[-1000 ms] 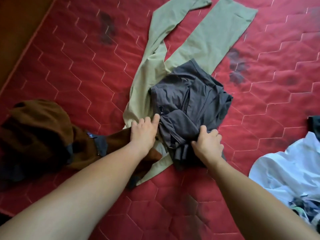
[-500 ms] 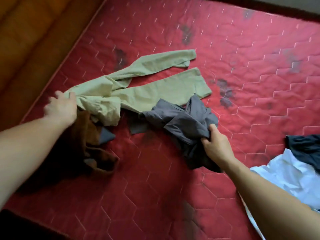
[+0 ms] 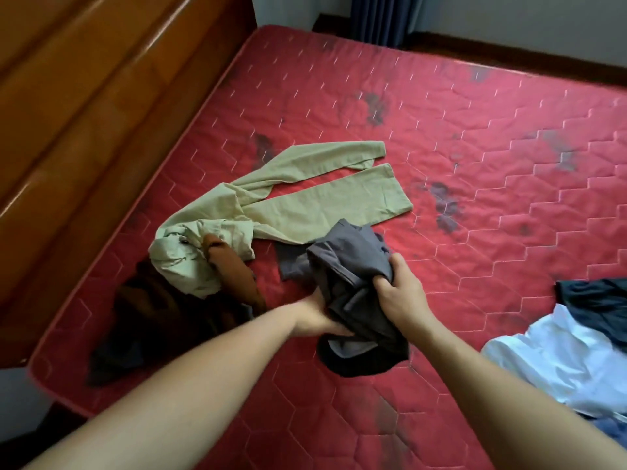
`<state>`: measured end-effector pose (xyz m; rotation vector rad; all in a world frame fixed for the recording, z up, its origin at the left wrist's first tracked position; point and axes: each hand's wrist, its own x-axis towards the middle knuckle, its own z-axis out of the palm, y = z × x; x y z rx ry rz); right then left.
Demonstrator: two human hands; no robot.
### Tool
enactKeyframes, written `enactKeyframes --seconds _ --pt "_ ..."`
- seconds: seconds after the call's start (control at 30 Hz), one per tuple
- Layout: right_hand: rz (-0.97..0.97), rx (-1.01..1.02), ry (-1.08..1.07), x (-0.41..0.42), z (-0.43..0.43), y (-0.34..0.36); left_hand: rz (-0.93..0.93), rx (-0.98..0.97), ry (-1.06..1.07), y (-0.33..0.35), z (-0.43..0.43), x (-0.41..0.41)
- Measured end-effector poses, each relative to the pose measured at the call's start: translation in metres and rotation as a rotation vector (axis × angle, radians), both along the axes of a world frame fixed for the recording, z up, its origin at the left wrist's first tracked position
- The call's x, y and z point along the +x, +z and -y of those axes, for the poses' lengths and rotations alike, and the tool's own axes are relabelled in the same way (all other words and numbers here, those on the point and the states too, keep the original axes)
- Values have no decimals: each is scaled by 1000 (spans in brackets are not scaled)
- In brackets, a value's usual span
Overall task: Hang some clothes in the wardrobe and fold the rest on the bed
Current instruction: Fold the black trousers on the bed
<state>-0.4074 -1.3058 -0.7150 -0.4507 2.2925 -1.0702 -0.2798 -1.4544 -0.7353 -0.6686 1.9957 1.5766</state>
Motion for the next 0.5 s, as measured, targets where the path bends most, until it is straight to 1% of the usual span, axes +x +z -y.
enactKeyframes --seconds 0.1,0.17,0.2,0.27,0.3,0.37,0.43,0.5 --pt "61 -75 -119 -2 6 42 -102 259 343 41 -33 1" --pt "132 -104 -201 -8 6 77 -125 377 483 74 -46 0" --pt "188 -133 -242 -12 4 96 -145 403 508 93 -50 -3" --pt "308 -190 -304 -18 -4 135 -219 380 500 134 -54 -10" --pt "359 -206 -302 -20 -9 156 -255 358 486 157 -54 -15" --pt "421 -239 -228 -22 -22 202 -310 314 449 205 -50 -24" --pt "432 -282 -153 -20 -37 249 -351 246 400 250 -44 -31" --pt "480 -382 -71 -15 -49 294 -392 218 356 296 -42 -36"
